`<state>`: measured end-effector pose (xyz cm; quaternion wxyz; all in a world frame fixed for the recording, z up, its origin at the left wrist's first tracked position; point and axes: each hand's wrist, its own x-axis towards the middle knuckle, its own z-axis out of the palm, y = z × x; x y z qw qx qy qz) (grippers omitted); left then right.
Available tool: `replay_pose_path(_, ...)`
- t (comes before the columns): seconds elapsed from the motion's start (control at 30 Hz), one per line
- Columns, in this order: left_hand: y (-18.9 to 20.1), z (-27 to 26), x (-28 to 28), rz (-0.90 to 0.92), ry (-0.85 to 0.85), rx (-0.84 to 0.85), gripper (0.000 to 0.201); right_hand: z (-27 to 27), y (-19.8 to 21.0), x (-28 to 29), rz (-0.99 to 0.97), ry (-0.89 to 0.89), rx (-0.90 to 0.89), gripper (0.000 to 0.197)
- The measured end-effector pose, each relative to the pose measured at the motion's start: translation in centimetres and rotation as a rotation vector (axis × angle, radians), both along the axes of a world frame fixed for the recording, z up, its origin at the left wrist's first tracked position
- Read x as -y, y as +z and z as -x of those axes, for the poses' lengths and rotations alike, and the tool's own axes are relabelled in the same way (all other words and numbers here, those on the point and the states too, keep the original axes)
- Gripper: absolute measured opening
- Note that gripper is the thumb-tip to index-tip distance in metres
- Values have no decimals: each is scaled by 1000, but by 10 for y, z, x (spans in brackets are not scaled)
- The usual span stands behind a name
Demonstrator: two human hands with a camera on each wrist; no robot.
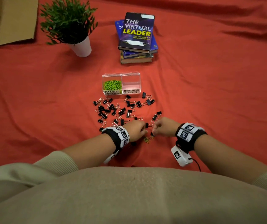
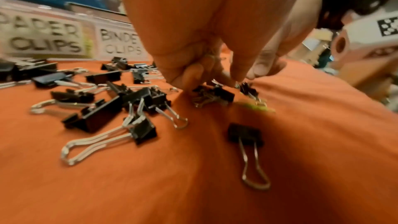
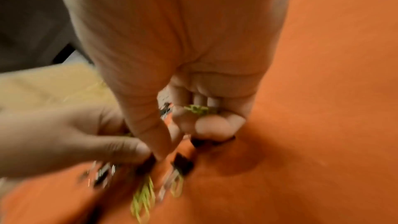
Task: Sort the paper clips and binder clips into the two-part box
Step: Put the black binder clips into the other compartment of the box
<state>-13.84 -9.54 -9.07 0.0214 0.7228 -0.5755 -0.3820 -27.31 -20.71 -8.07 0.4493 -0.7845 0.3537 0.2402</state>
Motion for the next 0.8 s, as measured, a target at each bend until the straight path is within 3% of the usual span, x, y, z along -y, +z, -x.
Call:
replay_pose_path(0.07,-3,3,1,22,-50,77,24,2,-3,-8,138,156,33,10)
replay_pose_path(0.13,-4,-1,3,52,-52,119,27,2,-6,-10,197,184,70,13)
replay_pose_path(0.37,-1,-21,-1,145,-25,168,21,-2,-7,5,309,-78,140,7)
replay_pose_path(0.6,-5,7,-7,106,-323,150,38,-6,-2,-11,325,252,-98,19)
replay_pose_path(0.8,-9,4,-8,136,-387,201,34,-12,-3,-27,376,318,-121,23)
